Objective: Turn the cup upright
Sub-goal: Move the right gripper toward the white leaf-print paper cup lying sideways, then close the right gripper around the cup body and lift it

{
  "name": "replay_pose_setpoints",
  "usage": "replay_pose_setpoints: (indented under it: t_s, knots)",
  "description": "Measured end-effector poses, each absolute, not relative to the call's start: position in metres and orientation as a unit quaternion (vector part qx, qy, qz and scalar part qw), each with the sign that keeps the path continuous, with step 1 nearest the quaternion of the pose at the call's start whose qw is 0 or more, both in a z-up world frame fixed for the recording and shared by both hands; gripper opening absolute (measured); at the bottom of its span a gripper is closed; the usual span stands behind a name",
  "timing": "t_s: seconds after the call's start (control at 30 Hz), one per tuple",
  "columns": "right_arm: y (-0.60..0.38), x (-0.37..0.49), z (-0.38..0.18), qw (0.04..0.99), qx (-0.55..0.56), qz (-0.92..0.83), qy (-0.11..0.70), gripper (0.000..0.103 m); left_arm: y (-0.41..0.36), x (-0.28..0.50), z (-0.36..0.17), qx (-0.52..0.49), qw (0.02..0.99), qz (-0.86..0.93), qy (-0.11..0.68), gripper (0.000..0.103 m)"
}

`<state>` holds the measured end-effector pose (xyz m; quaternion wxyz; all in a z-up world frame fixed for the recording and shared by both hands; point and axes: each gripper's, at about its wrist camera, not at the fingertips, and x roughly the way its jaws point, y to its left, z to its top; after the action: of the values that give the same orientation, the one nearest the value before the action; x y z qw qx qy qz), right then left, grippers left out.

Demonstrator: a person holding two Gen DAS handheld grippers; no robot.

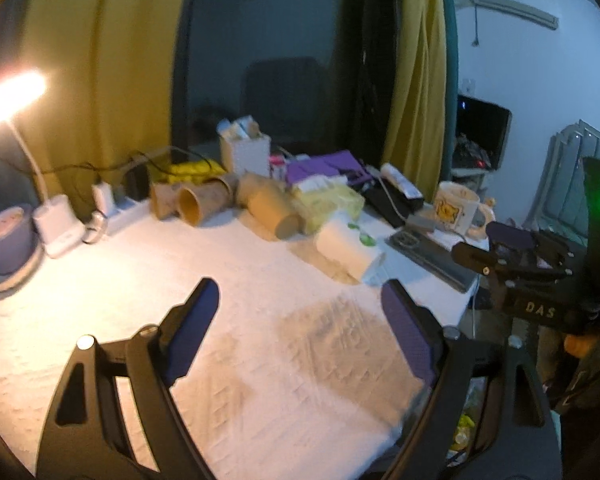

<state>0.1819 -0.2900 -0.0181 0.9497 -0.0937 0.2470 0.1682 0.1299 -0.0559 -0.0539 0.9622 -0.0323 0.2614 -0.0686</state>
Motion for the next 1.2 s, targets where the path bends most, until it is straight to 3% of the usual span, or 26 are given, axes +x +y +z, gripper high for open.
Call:
replay_pose_setpoints:
  t_s: [0.33,0.93,1.03,1.2]
  knots:
    - [-0.303,0.255,-0.046,0.938,-0.100,0.162,0.290,0.060,-0.083,0.220,-0.082,-0.070,0.934,-0.104,0.334,0.084]
    - [-0.324,0.331,-0.070,0.929,-0.098,0.136,0.331,0.059,-0.120,0.331,-0.130,-0.172,0.868,-0.160,0.437,0.084]
    - [-0.328,0.332,-0.071,0.929,-0.097,0.131,0.333,0.059,-0.128,0.339,-0.136,-0.170,0.859,-0.168,0.452,0.068]
    - [-0.331,0.327,-0.068,0.930,-0.095,0.123,0.332,0.059,-0.131,0.337,-0.135,-0.157,0.861,-0.175,0.450,0.064]
